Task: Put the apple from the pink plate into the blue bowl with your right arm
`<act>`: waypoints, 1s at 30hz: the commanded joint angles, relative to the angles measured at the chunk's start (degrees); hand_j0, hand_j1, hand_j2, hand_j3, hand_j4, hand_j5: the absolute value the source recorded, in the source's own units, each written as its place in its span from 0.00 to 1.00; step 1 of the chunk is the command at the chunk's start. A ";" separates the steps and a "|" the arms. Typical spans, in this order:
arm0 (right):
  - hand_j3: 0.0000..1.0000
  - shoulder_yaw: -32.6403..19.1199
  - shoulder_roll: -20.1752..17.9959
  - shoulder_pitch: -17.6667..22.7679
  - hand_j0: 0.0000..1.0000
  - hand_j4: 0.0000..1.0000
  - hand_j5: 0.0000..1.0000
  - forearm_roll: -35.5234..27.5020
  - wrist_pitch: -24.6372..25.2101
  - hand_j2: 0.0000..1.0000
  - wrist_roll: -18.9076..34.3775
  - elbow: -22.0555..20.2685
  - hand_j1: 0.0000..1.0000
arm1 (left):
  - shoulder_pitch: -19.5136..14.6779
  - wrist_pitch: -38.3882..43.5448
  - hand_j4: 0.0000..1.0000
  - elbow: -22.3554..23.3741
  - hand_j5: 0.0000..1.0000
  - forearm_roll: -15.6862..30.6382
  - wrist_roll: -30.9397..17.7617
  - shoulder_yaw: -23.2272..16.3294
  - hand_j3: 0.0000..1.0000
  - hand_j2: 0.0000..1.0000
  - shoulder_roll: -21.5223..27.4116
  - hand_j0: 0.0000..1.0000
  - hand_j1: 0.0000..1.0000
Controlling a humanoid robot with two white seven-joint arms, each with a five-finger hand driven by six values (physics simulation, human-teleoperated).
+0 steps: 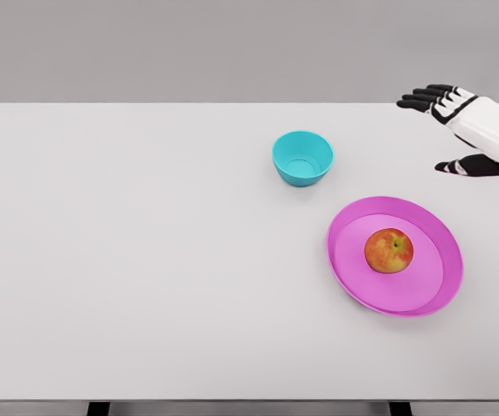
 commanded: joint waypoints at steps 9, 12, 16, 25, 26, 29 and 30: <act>1.00 0.02 -4.94 2.64 1.00 1.00 1.00 -0.39 0.02 1.00 5.14 -6.21 1.00 | 0.00 0.02 1.00 0.00 1.00 0.02 0.00 0.00 1.00 1.00 0.00 1.00 1.00; 1.00 -0.68 -5.30 2.64 1.00 1.00 1.00 -0.91 0.02 1.00 19.91 -10.08 1.00 | 0.00 0.02 1.00 0.00 1.00 0.02 0.00 0.00 1.00 1.00 0.00 1.00 1.00; 1.00 -0.51 -5.30 3.78 1.00 1.00 1.00 -1.18 0.02 1.00 24.67 -12.46 1.00 | 0.00 -0.07 1.00 0.00 1.00 0.02 0.00 0.00 1.00 1.00 0.00 1.00 1.00; 1.00 3.18 -4.42 4.92 1.00 1.00 1.00 -0.56 0.02 1.00 24.93 -10.70 1.00 | 0.00 0.02 1.00 0.00 1.00 -0.07 0.00 0.00 1.00 1.00 0.00 1.00 1.00; 1.00 4.06 -4.33 4.92 1.00 1.00 1.00 -0.47 0.02 1.00 24.93 -10.43 1.00 | 0.00 -0.07 1.00 0.00 1.00 0.02 0.00 0.00 1.00 1.00 0.00 1.00 1.00; 1.00 5.20 -4.15 4.75 1.00 1.00 1.00 -0.30 0.02 1.00 25.02 -10.08 1.00 | 0.00 0.02 1.00 0.00 1.00 0.02 0.00 0.00 1.00 1.00 0.00 1.00 1.00; 1.00 5.38 -3.10 4.83 1.00 1.00 1.00 -0.12 0.02 1.00 25.02 -9.56 1.00 | 0.00 -0.07 1.00 0.00 1.00 -0.07 0.00 0.00 1.00 1.00 0.00 1.00 1.00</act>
